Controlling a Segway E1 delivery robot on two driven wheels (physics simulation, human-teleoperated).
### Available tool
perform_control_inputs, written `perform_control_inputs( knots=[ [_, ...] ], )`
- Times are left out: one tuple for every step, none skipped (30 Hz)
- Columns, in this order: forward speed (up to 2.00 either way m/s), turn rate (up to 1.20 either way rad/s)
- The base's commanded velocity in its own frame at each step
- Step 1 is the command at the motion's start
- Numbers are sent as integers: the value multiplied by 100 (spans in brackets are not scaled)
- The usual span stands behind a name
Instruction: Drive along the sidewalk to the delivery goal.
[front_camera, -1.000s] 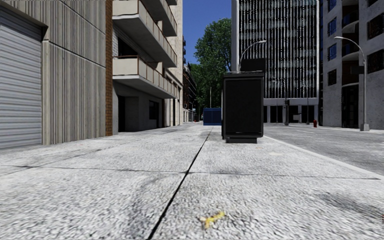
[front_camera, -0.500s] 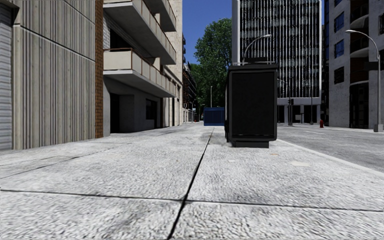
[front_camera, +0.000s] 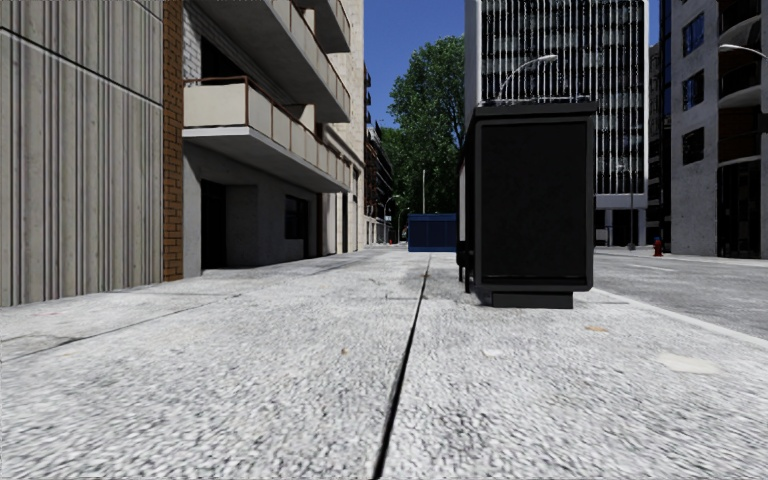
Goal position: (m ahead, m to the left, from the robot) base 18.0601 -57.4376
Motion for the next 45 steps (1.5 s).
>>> perform_control_inputs(
  knots=[
    [200,0],
    [200,0],
    [200,0],
    [200,0],
    [200,0],
    [200,0],
    [200,0],
    [200,0],
    [200,0],
    [200,0],
    [200,0],
    [200,0],
    [200,0],
    [200,0],
    [200,0],
    [200,0],
    [200,0],
    [200,0],
    [200,0],
    [200,0],
    [200,0],
    [200,0],
    [200,0],
    [200,0],
    [200,0],
    [200,0],
    [200,0],
    [200,0],
    [200,0],
    [200,0],
    [200,0],
    [200,0],
    [200,0],
    [200,0],
    [200,0],
    [200,0],
    [200,0],
    [200,0],
    [200,0],
    [200,0],
    [200,0],
    [200,0],
    [200,0],
    [200,0],
    [200,0]
  ],
)
